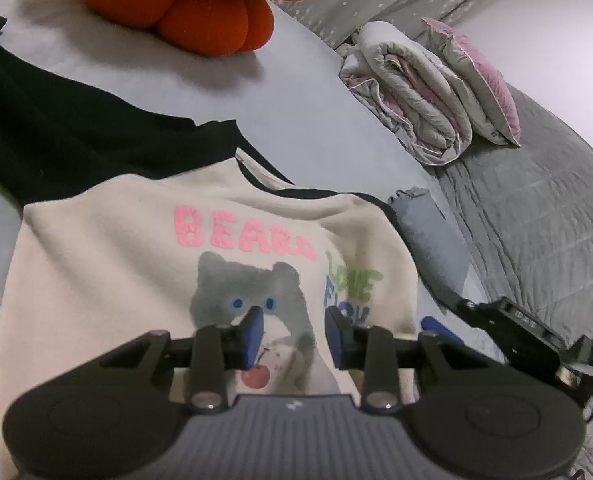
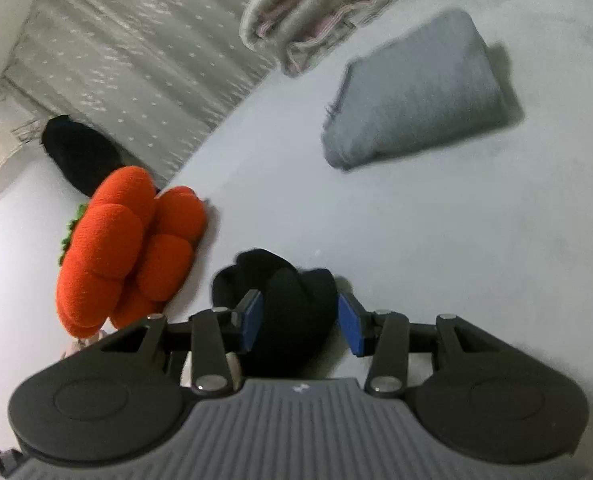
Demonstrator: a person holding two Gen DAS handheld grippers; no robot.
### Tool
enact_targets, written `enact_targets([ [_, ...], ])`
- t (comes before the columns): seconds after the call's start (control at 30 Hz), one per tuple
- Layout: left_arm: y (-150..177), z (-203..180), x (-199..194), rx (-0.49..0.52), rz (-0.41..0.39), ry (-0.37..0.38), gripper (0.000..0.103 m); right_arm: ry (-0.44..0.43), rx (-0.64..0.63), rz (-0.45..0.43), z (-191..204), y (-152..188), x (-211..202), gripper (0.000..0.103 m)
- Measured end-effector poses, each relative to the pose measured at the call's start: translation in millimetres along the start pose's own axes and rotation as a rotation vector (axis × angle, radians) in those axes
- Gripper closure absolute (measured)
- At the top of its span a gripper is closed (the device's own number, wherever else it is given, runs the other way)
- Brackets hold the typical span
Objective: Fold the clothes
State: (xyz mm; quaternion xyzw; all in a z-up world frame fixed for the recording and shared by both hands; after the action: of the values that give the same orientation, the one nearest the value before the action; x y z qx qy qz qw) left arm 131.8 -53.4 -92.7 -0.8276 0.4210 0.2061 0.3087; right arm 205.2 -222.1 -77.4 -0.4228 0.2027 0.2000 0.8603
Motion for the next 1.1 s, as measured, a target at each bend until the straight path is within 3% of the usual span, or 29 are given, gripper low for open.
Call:
enact_targets([
  [0.37,-1.6,1.6,1.8,-0.016,0.008,-0.006,0.070,0.079,0.095,0.030,-28.0,-5.5,47.7,0.057],
  [0.43,-1.5,1.8,2.0,-0.016,0.010,-0.007,0.070,0.071,0.081,0.040,-24.5,-5.9,53.3,0.067],
  [0.47,-1.6,1.9,2.0,-0.017,0.011,-0.007,0.070,0.065,0.064,0.061,-20.1,-3.4,55.4,0.081],
  [0.5,-2.1,2.2,1.8,-0.021,0.010,-0.007,0.070,0.058,0.044,0.087,-14.9,0.0,57.2,0.085],
  [0.67,-3.7,2.1,-0.5,-0.034,0.004,-0.004,0.070,0.109,-0.078,0.034,5.4,-12.3,31.5,0.089],
  [0.9,-4.1,-0.3,-3.1,-0.038,-0.001,0.002,0.070,0.112,-0.178,-0.093,32.7,-41.5,-24.2,0.089],
  [1.1,-9.3,2.2,-7.7,-0.054,-0.015,0.012,0.070,0.091,-0.338,-0.147,73.9,-38.9,-52.5,0.089],
])
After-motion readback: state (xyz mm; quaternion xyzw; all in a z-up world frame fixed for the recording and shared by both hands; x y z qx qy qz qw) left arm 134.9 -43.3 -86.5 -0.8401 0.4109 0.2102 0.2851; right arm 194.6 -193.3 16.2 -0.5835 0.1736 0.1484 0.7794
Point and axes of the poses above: each gripper's, at about its wrist camera, not at the fingertips, and x roughly the way its jaws point, z to its left, y to its underside, the point moved 10 cm from there along x, roughly the way its jaws point, and after that the axes turned 11 degrees about -x, right-handed, at the moved point
